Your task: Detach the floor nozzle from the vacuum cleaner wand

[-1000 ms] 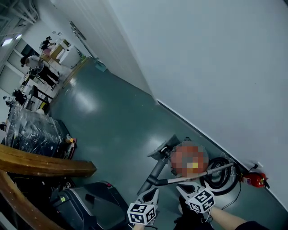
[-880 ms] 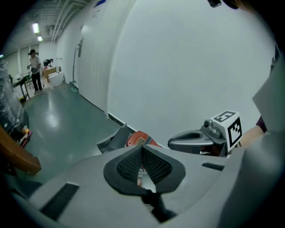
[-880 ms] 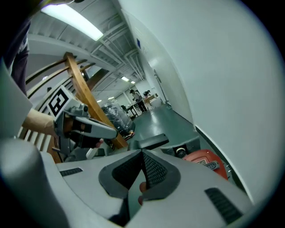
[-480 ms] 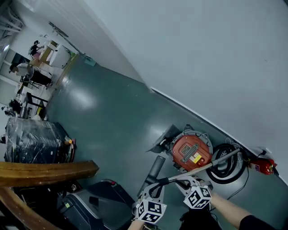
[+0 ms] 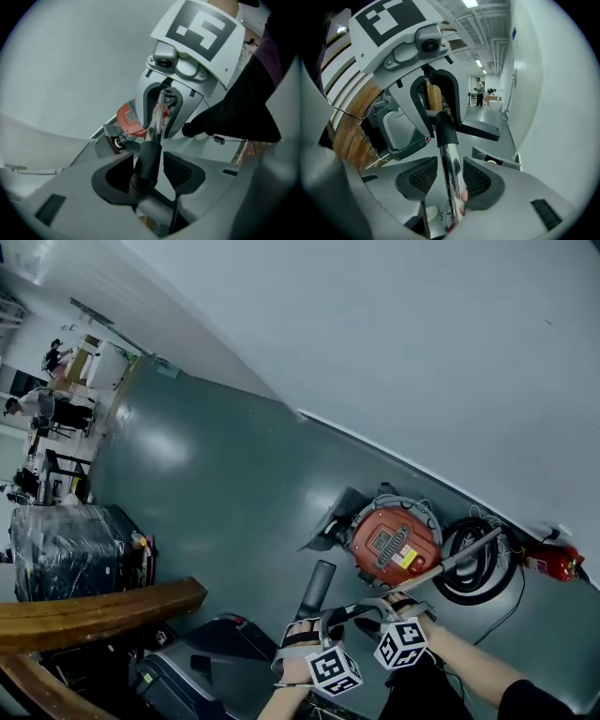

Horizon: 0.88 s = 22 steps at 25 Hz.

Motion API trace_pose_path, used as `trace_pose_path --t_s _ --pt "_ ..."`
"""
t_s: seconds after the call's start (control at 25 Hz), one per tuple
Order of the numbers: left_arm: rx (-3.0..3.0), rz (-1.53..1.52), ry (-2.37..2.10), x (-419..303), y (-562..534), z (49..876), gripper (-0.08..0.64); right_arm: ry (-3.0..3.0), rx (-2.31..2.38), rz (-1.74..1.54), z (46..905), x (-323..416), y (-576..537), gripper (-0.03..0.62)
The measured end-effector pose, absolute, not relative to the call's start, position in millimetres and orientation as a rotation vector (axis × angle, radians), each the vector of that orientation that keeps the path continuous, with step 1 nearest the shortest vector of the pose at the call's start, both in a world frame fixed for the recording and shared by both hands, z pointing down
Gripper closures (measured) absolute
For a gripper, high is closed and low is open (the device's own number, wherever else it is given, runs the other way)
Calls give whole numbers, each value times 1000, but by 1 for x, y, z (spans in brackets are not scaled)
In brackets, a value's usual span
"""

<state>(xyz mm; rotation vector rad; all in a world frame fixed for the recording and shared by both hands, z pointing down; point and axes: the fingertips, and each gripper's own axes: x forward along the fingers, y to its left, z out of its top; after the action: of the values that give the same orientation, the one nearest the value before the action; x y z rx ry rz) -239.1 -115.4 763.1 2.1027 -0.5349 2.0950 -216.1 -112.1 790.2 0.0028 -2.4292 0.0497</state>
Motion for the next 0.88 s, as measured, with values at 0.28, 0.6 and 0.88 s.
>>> trace_pose_path --t_s 0.28,0.6,0.88 --pt "2093 2237 -412 -243 -116 783 347 -2400 -20 -72 806 -230 -108 405" --pt "2072 2298 -362 -241 -115 789 376 -2393 55 -168 801 -237 -113 431" --pt "2071 2221 -355 -239 -113 780 377 -2410 69 -131 795 -234 -113 431"
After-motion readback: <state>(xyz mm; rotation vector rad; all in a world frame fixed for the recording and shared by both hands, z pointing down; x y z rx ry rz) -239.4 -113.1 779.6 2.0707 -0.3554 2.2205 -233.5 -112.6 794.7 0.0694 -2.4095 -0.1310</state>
